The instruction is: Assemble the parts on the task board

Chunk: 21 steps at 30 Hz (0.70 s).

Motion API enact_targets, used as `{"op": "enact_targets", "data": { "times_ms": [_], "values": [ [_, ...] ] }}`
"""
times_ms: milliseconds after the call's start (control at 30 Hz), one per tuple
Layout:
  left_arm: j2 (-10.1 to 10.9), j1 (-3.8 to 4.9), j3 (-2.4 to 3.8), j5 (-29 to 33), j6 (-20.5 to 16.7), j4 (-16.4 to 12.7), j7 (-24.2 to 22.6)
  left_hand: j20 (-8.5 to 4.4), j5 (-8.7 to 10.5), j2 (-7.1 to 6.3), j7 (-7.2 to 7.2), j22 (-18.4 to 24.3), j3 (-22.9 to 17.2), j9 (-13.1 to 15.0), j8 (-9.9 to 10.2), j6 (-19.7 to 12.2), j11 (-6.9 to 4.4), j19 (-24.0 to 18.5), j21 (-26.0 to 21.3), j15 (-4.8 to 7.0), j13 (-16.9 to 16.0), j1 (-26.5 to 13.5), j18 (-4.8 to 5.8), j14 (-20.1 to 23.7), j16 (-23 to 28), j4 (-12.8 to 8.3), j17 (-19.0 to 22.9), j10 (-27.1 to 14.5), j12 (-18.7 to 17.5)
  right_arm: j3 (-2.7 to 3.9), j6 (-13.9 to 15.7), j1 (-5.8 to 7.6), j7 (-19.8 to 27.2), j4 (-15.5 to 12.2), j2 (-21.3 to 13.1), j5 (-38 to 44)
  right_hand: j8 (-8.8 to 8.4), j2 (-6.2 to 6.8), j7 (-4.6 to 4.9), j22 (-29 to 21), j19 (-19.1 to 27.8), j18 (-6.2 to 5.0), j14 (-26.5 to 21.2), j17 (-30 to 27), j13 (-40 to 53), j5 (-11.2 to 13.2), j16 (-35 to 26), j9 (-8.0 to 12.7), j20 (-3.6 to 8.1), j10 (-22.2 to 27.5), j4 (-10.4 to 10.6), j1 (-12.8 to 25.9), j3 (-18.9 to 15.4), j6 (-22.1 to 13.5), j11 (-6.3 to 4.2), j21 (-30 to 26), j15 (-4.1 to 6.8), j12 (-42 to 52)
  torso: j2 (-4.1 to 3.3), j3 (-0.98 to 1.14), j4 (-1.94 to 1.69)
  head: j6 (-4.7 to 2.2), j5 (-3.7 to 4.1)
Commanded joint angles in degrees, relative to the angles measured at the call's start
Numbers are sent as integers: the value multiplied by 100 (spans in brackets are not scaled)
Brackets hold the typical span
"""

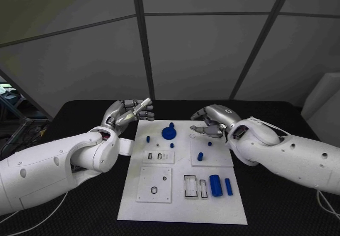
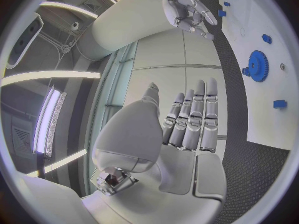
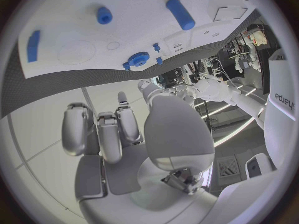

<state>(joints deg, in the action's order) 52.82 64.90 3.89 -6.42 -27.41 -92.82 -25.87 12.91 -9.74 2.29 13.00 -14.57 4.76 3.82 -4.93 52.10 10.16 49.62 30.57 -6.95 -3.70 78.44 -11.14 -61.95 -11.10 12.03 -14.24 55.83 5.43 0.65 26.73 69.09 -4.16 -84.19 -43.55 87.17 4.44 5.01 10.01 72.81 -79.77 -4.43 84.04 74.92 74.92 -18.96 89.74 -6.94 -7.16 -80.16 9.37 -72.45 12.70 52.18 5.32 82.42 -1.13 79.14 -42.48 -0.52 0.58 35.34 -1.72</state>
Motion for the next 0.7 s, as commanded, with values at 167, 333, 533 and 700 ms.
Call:
{"op": "enact_targets", "data": {
  "times_ms": [167,333,533,700],
  "values": [
    [-5,9,5,-10,71,11,-12,10,13,27,-14,-8,-4,-1,37,4,0,-34,28,-11,2,57,79,12,32,-46,-8,-28,-19,13,-61,30,1171,-37,-672,-1718,-23,75,-5,-48,58,74,596,1506,303,190,26,-4,8,68,-225,-332,36,87,-32,-45,30,-74,29,13,55,-40,63],
    [-19,9,5,-10,83,27,-8,10,14,28,-19,-10,-8,1,33,15,-4,-38,31,-10,0,63,79,10,36,-54,-12,-16,-15,12,-255,32,1404,169,-915,-2058,-47,157,0,-60,63,73,594,1500,280,325,23,7,10,87,-349,-472,19,65,-27,-55,28,-104,35,24,60,-46,78],
    [-36,6,4,-10,92,60,-5,10,14,28,-19,-10,-8,1,33,15,-4,-38,31,-10,0,63,79,10,36,-54,-12,-16,-15,11,-479,27,1480,564,-885,-2173,-74,191,6,-66,66,72,595,1505,268,413,25,24,8,95,-419,-552,-1,3,-22,-61,24,-119,19,21,53,-47,107],
    [-54,4,4,-10,99,89,-6,10,14,28,-19,-10,-8,1,33,15,-4,-38,31,-10,0,63,79,10,36,-54,-12,-16,-15,9,-695,14,1447,864,-732,-2169,-82,203,8,-72,69,71,596,1508,263,477,26,40,5,99,-475,-618,-15,-62,-20,-66,22,-126,11,14,39,-32,131]
  ]
}}
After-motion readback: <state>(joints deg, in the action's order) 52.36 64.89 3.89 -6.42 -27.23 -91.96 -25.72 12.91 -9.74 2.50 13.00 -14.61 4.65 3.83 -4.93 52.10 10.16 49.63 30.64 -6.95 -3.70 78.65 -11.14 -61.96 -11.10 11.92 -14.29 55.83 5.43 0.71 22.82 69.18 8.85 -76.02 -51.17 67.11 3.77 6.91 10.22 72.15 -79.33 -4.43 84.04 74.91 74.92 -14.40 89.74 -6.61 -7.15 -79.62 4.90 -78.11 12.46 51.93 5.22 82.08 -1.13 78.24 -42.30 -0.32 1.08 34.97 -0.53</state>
